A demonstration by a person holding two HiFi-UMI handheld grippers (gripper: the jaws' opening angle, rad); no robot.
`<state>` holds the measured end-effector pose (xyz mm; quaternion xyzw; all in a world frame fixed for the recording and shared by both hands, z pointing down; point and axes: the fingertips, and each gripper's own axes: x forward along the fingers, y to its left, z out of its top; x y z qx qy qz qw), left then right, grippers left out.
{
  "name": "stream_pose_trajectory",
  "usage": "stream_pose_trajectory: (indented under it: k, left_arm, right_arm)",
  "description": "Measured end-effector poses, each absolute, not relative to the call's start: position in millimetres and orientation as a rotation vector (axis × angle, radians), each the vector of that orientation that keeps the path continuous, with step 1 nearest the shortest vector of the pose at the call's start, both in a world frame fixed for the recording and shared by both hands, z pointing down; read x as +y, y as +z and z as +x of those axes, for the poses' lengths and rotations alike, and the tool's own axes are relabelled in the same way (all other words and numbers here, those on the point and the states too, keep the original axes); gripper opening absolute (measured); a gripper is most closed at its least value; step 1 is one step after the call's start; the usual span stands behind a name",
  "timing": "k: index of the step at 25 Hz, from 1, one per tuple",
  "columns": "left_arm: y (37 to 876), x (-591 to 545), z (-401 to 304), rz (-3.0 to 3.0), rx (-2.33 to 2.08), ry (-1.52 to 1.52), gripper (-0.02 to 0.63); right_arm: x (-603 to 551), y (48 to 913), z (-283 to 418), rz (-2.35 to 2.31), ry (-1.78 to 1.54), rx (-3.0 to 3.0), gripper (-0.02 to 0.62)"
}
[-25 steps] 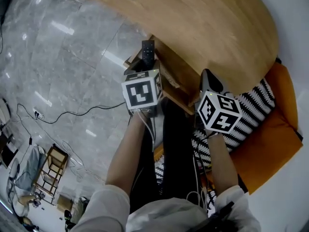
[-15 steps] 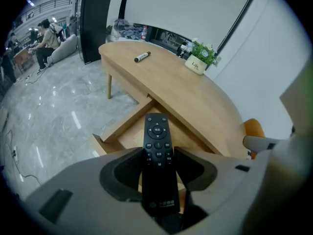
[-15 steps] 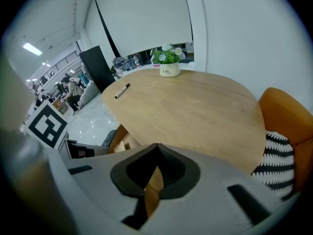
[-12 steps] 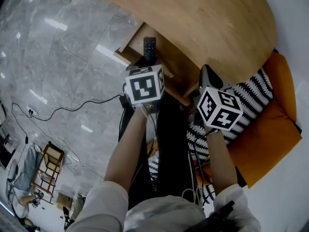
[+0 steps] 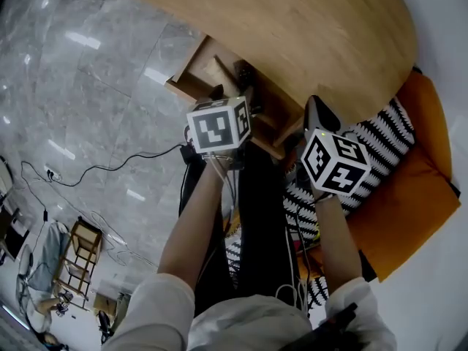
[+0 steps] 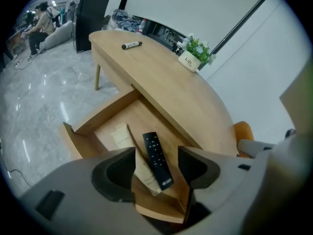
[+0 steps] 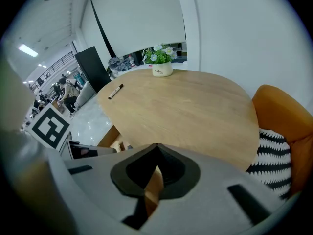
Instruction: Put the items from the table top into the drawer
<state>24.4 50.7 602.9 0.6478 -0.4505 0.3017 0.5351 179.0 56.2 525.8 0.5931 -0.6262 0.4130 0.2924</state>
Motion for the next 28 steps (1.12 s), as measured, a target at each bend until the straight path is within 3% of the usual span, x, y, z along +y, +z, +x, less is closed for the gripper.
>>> stream_pose_trajectory:
  k: [28]
  left_arm:
    - [550.8,-71.3,-71.8,1.76,-1.196,0.865,0.242]
  right_arm:
    - [-39.2,523.6,105.2,1.524,1.024,-1.764,-0.008]
